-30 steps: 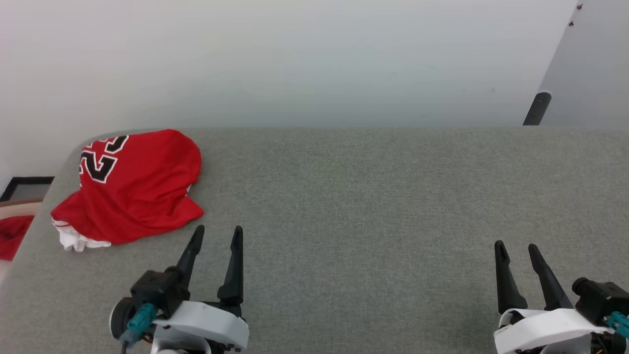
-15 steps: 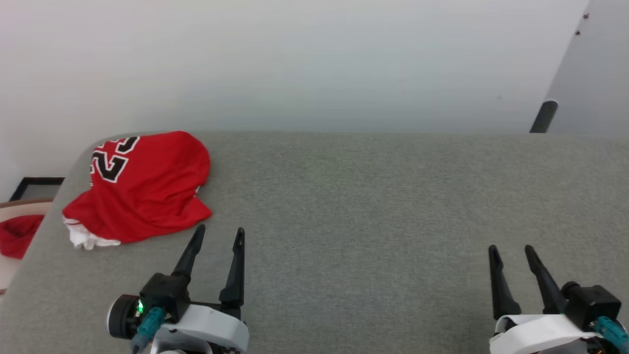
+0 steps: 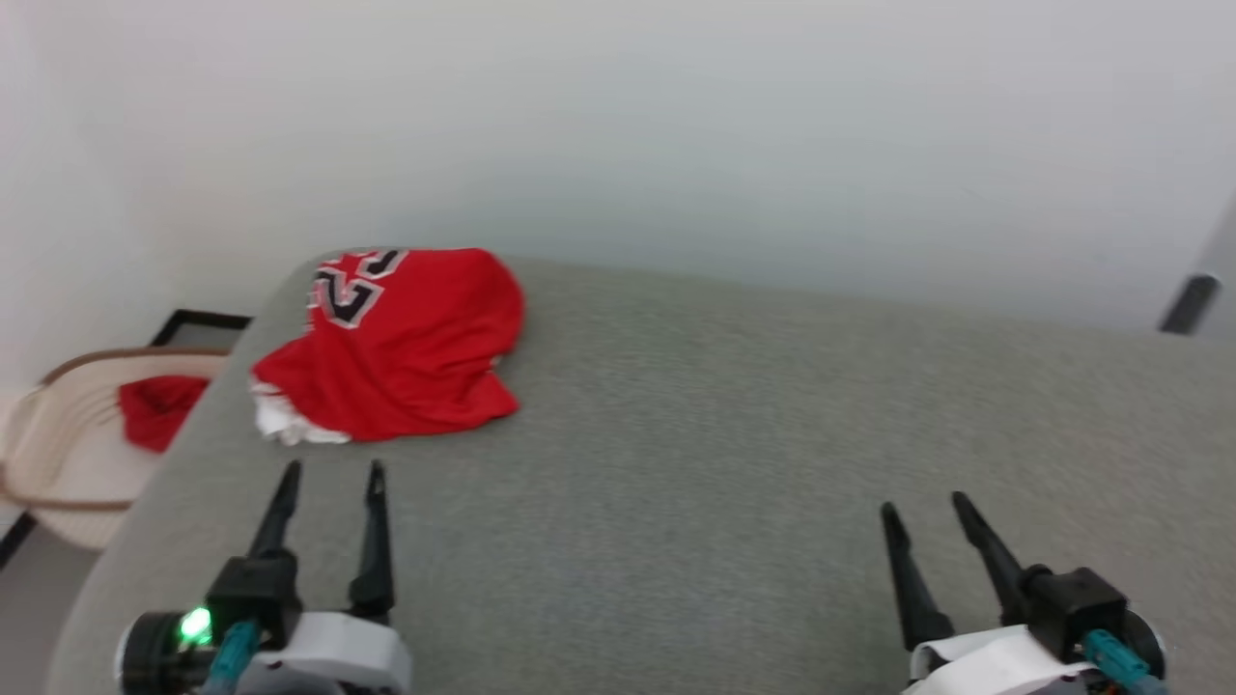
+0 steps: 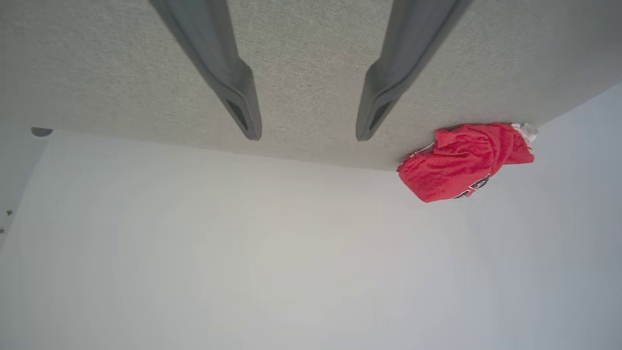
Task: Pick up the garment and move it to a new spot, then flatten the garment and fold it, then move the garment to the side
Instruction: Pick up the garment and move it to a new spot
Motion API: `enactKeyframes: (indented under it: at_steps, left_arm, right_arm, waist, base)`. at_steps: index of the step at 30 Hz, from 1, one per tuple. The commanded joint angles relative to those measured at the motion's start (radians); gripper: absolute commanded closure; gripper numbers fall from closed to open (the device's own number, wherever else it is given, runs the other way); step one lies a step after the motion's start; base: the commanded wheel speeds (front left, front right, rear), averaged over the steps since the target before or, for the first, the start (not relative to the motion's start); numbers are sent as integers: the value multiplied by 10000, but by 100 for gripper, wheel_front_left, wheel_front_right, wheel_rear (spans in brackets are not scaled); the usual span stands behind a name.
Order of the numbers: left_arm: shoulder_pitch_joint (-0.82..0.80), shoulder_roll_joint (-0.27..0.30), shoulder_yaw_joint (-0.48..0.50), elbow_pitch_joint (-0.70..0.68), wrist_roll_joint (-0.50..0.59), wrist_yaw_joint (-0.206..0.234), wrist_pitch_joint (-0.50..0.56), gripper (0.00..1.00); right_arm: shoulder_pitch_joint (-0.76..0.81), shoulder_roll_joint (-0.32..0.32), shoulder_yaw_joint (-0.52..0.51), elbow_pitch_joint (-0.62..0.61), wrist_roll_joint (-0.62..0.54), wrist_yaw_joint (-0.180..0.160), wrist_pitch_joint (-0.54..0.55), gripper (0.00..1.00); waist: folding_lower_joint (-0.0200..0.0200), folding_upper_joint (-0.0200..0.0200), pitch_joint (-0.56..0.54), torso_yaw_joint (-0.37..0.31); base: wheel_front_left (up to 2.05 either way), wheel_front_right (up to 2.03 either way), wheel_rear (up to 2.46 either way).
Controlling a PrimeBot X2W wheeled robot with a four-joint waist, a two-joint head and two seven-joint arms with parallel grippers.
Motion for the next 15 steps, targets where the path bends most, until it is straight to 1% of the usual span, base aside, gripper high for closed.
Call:
enactKeyframes:
  at_steps: [1,5,8,11,15]
  left_arm:
    - [97,52,43,-53,207,48,-71,0]
    - [346,56,370,-120,-5,82,-45,0]
    - [416,37,516,-73,-122,41,-45,0]
    - [231,76,642,-21,-243,-36,-45,0]
    - [-336,189,753,343,-606,-311,127,0]
  right_arm:
    - [-106,-2,105,-4,-106,4,-64,0]
    - [-203,-3,417,106,82,4,-46,0]
    - [-307,-8,457,159,153,2,-44,0]
    - [-352,-5,494,165,95,2,-44,0]
    - [-450,-6,502,233,-100,2,-44,0]
  waist:
    - [0,0,-290,703]
    - [0,0,-341,1121]
    - [0,0,-294,1262]
    - [0,0,-147,1245]
    - [0,0,215,1012]
  base:
    - [0,0,0]
    - [0,0,0]
    - [0,0,0]
    - [0,0,0]
    - [0,0,0]
